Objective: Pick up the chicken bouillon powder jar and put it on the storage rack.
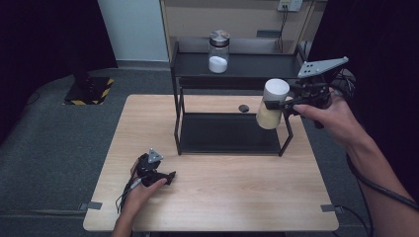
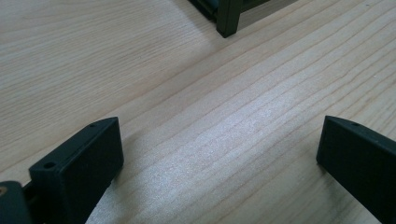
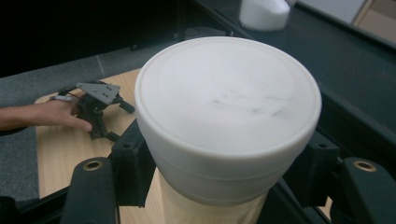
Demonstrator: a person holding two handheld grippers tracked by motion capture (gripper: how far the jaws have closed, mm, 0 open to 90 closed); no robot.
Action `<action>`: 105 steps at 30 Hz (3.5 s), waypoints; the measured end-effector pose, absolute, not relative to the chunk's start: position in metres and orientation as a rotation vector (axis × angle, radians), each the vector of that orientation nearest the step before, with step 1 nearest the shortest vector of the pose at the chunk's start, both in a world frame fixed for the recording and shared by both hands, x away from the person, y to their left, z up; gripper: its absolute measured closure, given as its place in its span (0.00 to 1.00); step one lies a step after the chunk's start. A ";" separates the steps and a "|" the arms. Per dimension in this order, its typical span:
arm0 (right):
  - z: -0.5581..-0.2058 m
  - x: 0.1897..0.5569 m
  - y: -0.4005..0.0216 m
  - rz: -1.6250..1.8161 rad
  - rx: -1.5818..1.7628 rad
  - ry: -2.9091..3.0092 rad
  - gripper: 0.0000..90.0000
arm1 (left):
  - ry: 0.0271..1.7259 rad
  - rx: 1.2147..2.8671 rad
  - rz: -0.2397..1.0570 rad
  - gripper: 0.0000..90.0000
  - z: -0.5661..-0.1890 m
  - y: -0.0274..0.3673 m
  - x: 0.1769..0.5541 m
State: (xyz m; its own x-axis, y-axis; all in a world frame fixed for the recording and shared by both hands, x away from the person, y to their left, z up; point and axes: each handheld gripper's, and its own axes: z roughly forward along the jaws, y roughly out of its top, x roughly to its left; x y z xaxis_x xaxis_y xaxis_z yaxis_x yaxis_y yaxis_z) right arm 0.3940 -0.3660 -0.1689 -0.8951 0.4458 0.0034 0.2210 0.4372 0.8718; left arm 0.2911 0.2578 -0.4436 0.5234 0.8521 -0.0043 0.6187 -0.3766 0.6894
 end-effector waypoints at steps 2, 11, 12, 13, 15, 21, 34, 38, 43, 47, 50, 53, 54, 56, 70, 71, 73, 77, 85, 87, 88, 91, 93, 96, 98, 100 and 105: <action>-0.163 0.397 -0.367 1.459 0.573 2.466 0.40 | 1.190 2.124 0.471 0.00 -0.444 0.258 0.291; -0.132 0.402 -0.363 1.439 0.554 2.459 0.40 | 1.191 2.123 0.470 0.00 -0.444 0.258 0.291; -0.129 0.403 -0.362 1.436 0.557 2.455 0.40 | 1.191 2.123 0.470 0.00 -0.444 0.258 0.291; -0.126 0.404 -0.362 1.433 0.556 2.453 0.40 | 1.190 2.124 0.470 0.00 -0.444 0.258 0.291; -0.119 0.407 -0.362 1.438 0.558 2.446 0.40 | 1.190 2.124 0.470 0.00 -0.444 0.258 0.291; -0.104 0.420 -0.361 1.428 0.570 2.438 0.40 | 1.190 2.123 0.470 0.00 -0.444 0.258 0.291; -0.091 0.440 -0.362 1.466 0.613 2.381 0.40 | 1.190 2.124 0.470 0.00 -0.444 0.258 0.291; -0.090 0.451 -0.358 1.447 0.638 2.370 0.40 | 1.190 2.124 0.471 0.00 -0.444 0.258 0.291; -0.093 0.466 -0.352 1.441 0.663 2.352 0.40 | 1.190 2.124 0.471 0.00 -0.444 0.258 0.291; -0.095 0.476 -0.346 1.439 0.678 2.344 0.40 | 1.189 2.124 0.471 0.00 -0.444 0.258 0.291; -0.097 0.484 -0.342 1.440 0.691 2.334 0.40 | 1.190 2.124 0.471 0.00 -0.444 0.258 0.291; -0.099 0.492 -0.338 1.437 0.707 2.329 0.40 | 1.190 2.124 0.471 0.00 -0.444 0.258 0.291; -0.100 0.495 -0.336 1.433 0.711 2.330 0.40 | 1.190 2.124 0.471 0.00 -0.444 0.258 0.291; -0.101 0.500 -0.333 1.425 0.715 2.335 0.40 | 1.190 2.124 0.471 0.00 -0.444 0.258 0.291; -0.107 0.510 -0.324 1.399 0.748 2.331 0.40 | 1.189 2.124 0.471 0.00 -0.444 0.258 0.291; -0.107 0.510 -0.325 1.396 0.753 2.331 0.40 | 1.189 2.124 0.471 0.00 -0.444 0.258 0.291; -0.108 0.511 -0.325 1.390 0.757 2.333 0.40 | 1.189 2.124 0.471 0.00 -0.444 0.258 0.291; -0.110 0.513 -0.325 1.386 0.762 2.333 0.40 | 1.189 2.124 0.471 0.00 -0.444 0.258 0.291; -0.109 0.513 -0.324 1.375 0.749 2.341 0.40 | 1.190 2.124 0.472 0.00 -0.444 0.258 0.291; -0.109 0.514 -0.325 1.379 0.755 2.343 0.40 | 1.190 2.124 0.472 0.00 -0.444 0.258 0.291; -0.110 0.514 -0.326 1.384 0.760 2.342 0.40 | 1.190 2.123 0.472 0.00 -0.444 0.258 0.291; -0.113 0.515 -0.330 1.401 0.771 2.337 0.40 | 1.193 2.122 0.474 0.00 -0.444 0.257 0.290; -0.115 0.515 -0.332 1.414 0.775 2.330 0.40 | 1.193 2.122 0.474 0.00 -0.444 0.257 0.290; -0.117 0.513 -0.333 1.424 0.771 2.321 0.40 | 1.193 2.123 0.474 0.00 -0.444 0.257 0.290; -0.117 0.512 -0.333 1.420 0.772 2.318 0.40 | 1.193 2.122 0.474 0.00 -0.444 0.257 0.290; -0.117 0.512 -0.332 1.420 0.773 2.316 0.40 | 1.193 2.122 0.474 0.00 -0.444 0.257 0.290; -0.118 0.512 -0.333 1.422 0.775 2.317 0.40 | 1.193 2.122 0.474 0.00 -0.444 0.257 0.290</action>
